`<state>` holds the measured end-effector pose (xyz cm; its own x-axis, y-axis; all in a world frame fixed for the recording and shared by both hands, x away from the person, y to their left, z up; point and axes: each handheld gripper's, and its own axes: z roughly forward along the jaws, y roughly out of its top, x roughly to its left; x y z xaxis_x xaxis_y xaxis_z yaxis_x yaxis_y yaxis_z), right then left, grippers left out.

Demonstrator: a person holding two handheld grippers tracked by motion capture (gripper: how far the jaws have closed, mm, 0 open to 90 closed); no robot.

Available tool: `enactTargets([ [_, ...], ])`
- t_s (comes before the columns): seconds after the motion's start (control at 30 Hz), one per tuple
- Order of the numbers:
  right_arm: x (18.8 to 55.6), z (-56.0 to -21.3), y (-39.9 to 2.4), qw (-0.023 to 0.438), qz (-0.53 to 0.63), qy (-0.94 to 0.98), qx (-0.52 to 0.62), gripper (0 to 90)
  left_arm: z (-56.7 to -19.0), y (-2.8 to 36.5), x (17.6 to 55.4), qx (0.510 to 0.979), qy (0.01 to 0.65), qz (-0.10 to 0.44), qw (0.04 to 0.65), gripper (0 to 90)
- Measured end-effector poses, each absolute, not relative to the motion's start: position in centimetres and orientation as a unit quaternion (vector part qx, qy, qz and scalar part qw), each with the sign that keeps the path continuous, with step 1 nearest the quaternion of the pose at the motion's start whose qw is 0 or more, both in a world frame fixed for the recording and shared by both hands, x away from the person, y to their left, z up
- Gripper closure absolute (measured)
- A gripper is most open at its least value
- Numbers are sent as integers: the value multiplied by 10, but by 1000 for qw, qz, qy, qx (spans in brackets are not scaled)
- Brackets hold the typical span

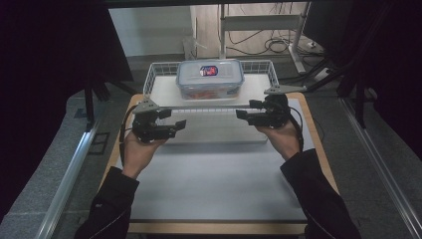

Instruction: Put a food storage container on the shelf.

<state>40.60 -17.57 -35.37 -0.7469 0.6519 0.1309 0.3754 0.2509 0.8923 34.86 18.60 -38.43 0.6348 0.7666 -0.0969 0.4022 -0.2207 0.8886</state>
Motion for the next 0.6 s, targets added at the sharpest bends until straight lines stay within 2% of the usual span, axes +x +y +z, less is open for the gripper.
enactTargets([
  [0.37,381,-373,-177,145,498,794,317,148,-407,183,323,763,382,174,491,173],
  [0.6,367,-388,-180,143,486,806,306,91,-413,178,306,771,369,178,487,111],
])
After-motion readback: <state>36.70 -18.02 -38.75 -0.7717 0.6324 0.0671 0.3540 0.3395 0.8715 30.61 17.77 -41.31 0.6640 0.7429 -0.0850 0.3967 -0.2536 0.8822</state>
